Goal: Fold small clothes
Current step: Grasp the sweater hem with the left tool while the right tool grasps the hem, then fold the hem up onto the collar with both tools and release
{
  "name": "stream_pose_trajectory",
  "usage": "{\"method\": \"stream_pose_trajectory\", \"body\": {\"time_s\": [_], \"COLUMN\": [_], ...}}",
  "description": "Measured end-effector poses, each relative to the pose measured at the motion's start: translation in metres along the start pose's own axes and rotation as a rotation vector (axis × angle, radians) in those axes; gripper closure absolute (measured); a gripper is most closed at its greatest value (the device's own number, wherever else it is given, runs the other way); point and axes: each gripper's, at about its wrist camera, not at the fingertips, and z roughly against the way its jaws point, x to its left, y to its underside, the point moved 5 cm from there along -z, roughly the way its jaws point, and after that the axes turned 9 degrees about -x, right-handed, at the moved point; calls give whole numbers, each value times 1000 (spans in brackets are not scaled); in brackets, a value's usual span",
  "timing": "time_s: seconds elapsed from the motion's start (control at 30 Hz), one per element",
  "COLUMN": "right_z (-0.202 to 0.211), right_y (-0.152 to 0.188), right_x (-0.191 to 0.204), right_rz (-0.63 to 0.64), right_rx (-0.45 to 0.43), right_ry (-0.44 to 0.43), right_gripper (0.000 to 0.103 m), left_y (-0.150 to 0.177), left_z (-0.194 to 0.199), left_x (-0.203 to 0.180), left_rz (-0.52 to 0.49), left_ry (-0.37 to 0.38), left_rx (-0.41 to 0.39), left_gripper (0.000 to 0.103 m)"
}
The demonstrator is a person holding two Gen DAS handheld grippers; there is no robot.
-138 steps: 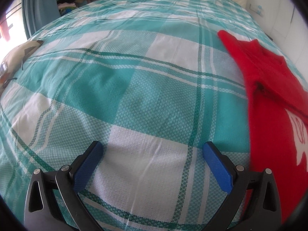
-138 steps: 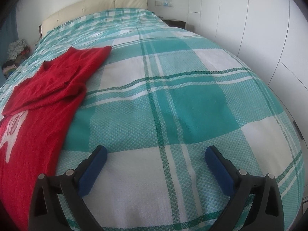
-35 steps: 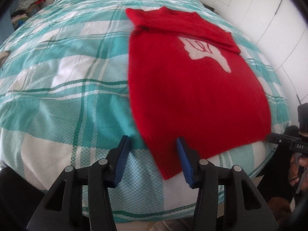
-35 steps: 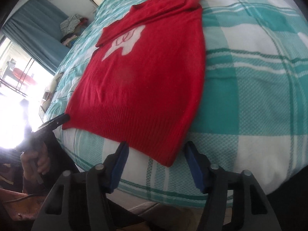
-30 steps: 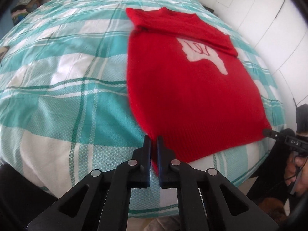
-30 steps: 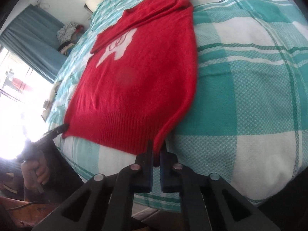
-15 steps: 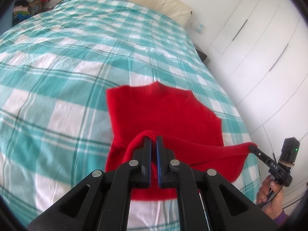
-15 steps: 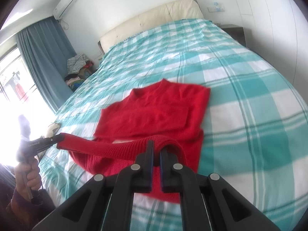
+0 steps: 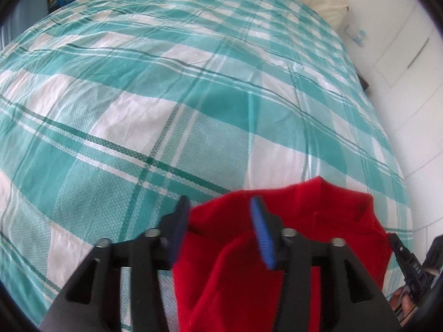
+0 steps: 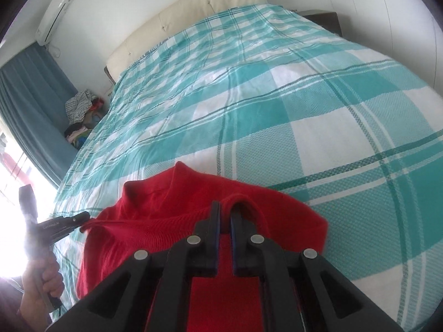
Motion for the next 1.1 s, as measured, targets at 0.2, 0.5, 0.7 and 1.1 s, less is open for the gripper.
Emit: {"method": "stream_pose_trajectory", "body": {"time_s": [0.2, 0.5, 0.7, 1.1], "right_z": [30, 122, 171, 152], "right_y": [-13, 73, 165, 203], "right_x": [-11, 6, 7, -9], "right_rz": [3, 258, 328, 390], "right_rx": [-100, -56, -35, -16], "right_ry": [24, 40, 113, 211], "right_gripper": [60, 37, 33, 15], "left_y": [-4, 127, 215, 243], "left_z": [24, 115, 138, 105], "left_x": [18, 6, -18, -11], "left_rz": [-9, -345, -442, -400], "left_ry": [-1, 20, 11, -1], "left_rx": [-67, -49, -55, -69], "left_gripper": [24, 7, 6, 0]}}
